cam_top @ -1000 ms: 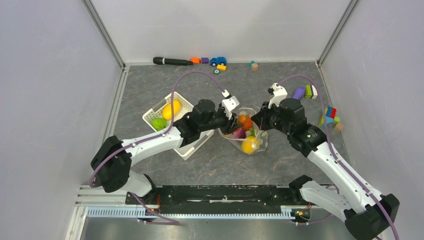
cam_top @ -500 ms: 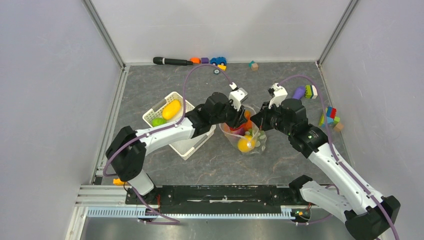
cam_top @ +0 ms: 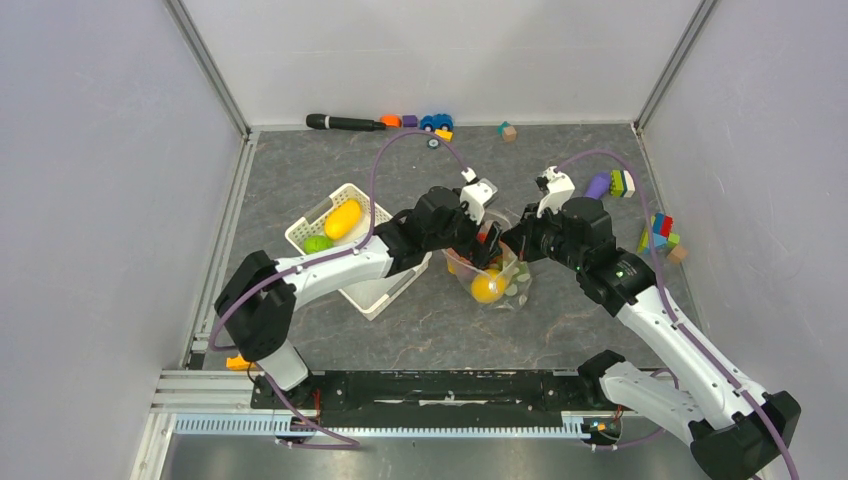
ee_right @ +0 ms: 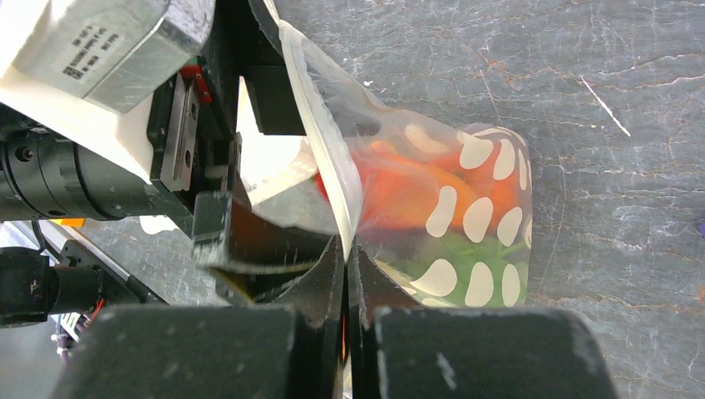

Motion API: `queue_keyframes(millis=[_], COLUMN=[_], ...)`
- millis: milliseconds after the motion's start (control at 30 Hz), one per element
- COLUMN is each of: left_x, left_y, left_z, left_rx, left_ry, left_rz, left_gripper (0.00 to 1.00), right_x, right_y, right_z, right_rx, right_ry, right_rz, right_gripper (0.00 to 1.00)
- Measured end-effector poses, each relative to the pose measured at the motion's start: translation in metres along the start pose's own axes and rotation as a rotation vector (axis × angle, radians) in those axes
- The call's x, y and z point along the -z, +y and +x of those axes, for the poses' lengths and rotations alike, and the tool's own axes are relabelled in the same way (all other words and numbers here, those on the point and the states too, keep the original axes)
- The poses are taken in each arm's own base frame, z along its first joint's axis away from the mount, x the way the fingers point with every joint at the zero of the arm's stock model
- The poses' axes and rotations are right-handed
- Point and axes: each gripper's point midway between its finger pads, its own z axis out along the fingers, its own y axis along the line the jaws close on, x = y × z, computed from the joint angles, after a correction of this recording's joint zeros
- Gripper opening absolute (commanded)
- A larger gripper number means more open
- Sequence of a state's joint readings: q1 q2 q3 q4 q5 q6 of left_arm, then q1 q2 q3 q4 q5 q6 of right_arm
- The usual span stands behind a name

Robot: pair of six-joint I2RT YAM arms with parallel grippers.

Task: Place the food in the zip-top bag and seal the zipper
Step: Place the fake fruit in the zipper food storage bag.

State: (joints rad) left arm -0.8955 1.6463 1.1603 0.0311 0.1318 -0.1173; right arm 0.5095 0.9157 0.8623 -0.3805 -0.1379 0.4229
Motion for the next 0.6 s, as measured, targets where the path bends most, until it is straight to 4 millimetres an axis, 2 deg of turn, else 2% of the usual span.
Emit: queue_keyframes(millis=[133, 267, 500, 600], left_x=[0.007, 0.024, 0.068, 0.086], left_y=[-0.010, -0.019, -0.033, -0.035], left_z=[0.000, -0.011, -0.042, -0.046], left_rx=[-0.003, -0.009, -0.031, -0.037], left_ry=[-0.001, -0.035, -0.145, -0.181], left_rz=[0.049, 0.087, 0.125, 0.126], left_gripper=[1.00, 1.00, 1.00, 1.00], right_x=[0.000, 0.000, 0.000, 0.000], right_y=[-0.001, -0.003, -0.007, -0.008], right_z=[0.000, -0.001, -0.002, -0.002], right_rx=[0.000, 0.001, 0.004, 0.006], right_ry=[-0.001, -0.005, -0.012, -0.014], right_rz=[0.004, 0.014, 0.036, 0.042], right_gripper=[0.00, 0.00, 0.00, 0.00])
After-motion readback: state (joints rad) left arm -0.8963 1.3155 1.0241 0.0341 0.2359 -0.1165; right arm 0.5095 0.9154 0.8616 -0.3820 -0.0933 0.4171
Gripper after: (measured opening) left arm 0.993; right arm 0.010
